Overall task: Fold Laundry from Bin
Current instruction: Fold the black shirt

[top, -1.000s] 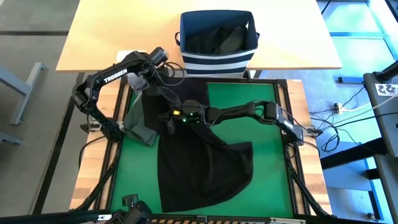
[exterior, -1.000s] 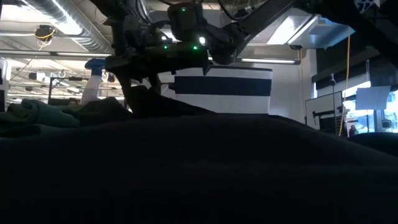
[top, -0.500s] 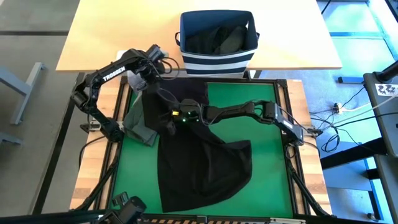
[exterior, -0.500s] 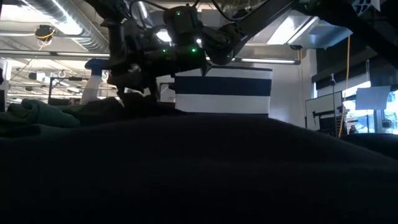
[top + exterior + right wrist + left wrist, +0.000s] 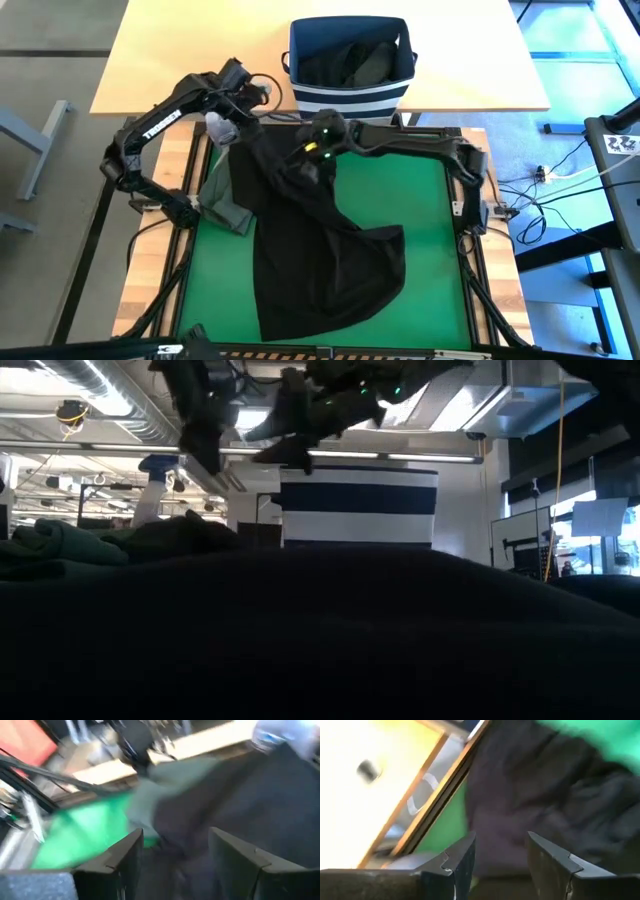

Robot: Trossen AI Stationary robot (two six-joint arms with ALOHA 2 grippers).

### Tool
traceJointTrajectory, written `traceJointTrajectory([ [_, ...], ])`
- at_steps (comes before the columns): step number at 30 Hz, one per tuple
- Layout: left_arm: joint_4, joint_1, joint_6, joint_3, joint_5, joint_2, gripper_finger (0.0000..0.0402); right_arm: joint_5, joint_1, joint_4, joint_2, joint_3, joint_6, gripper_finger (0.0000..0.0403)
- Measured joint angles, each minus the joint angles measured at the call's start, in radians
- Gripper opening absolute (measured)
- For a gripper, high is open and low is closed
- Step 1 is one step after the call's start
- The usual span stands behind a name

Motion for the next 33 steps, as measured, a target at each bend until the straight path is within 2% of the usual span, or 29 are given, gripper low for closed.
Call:
traceJointTrajectory([
  [3, 0.029, -0.035, -0.054, 0.0, 0.098, -0.012, 0.0165, 0.075, -0.027, -0.206, -0.067, 0.0, -0.09, 0.0223],
  [5, 0.046, -0.068, -0.108, -0.001, 0.124, -0.006, 0.0165, 0.152, -0.04, -0.415, -0.118, 0.0, -0.2, 0.0223],
  [8, 0.08, -0.149, -0.189, -0.001, 0.102, 0.012, 0.0165, 0.37, -0.066, -0.746, -0.178, -0.017, -0.353, 0.0223],
  [10, 0.093, -0.203, -0.239, -0.001, 0.041, 0.03, 0.0165, 0.439, -0.097, -0.833, -0.196, -0.061, -0.365, 0.0223],
  [12, 0.092, -0.252, -0.285, -0.001, -0.051, 0.056, 0.0165, 0.412, -0.133, -0.84, -0.205, -0.123, -0.361, 0.0223],
  [15, 0.091, -0.296, -0.341, -0.002, -0.144, 0.103, 0.0165, 0.313, -0.173, -0.77, -0.22, -0.225, -0.34, 0.0223],
  [18, 0.09, -0.329, -0.353, -0.002, -0.156, 0.162, 0.0165, 0.243, -0.183, -0.706, -0.218, -0.319, -0.312, 0.0223],
  [23, 0.086, -0.362, -0.368, -0.002, -0.156, 0.27, 0.0165, 0.2, -0.18, -0.65, -0.218, -0.416, -0.318, 0.0223],
  [26, 0.074, -0.369, -0.372, -0.002, -0.169, 0.334, 0.0165, 0.155, -0.18, -0.609, -0.218, -0.448, -0.325, 0.0223],
  [31, 0.012, -0.37, -0.376, -0.003, -0.257, 0.405, 0.0165, 0.142, -0.18, -0.598, -0.218, -0.454, -0.346, 0.0223],
  [33, -0.003, -0.368, -0.372, -0.003, -0.256, 0.418, 0.0164, 0.125, -0.18, -0.589, -0.218, -0.454, -0.347, 0.0223],
])
